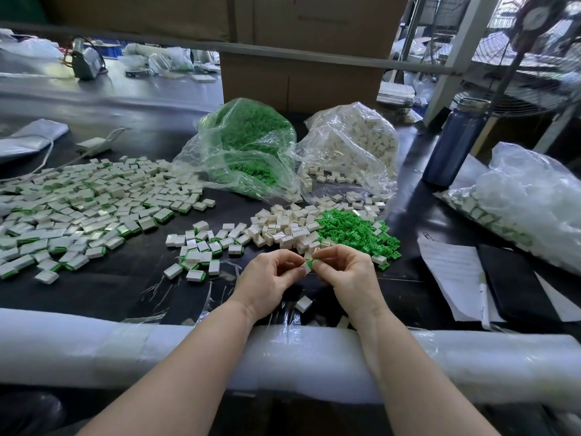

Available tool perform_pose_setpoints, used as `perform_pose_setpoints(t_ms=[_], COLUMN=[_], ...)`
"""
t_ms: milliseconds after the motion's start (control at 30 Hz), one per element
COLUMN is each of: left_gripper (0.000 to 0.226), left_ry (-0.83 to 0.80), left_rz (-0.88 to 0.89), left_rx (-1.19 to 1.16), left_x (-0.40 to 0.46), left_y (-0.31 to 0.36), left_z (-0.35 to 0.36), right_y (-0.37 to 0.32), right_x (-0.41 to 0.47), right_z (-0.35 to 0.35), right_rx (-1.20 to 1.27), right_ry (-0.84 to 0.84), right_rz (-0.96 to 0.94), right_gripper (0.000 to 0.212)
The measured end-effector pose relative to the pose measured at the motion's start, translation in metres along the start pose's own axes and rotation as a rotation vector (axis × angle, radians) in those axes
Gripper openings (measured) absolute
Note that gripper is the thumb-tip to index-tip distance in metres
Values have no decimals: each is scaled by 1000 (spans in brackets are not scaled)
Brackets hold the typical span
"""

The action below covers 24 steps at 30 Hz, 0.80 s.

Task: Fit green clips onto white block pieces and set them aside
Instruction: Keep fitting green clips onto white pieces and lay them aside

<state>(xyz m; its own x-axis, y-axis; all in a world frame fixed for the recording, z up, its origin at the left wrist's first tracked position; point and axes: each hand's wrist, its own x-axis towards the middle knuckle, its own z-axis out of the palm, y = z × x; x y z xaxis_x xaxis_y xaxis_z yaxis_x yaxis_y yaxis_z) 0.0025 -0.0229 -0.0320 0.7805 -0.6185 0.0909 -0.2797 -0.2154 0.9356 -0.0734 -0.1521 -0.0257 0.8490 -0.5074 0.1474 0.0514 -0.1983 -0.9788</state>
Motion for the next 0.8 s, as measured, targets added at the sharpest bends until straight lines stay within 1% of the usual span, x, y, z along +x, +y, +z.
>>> perform_pose_setpoints(t_ms=[467,800], left_gripper=[15,10], left_ry=[54,-8], left_rz=[34,60], left_rx=[53,90], left_x=[-2,-3], left_y=[3,4], left_z=[2,2], right_y=[-5,-4], right_x=[-4,-3], right_z=[0,-1], right_rx=[-59,-37], right_ry=[-42,-77], right_rz=[0,54], right_gripper=[23,27])
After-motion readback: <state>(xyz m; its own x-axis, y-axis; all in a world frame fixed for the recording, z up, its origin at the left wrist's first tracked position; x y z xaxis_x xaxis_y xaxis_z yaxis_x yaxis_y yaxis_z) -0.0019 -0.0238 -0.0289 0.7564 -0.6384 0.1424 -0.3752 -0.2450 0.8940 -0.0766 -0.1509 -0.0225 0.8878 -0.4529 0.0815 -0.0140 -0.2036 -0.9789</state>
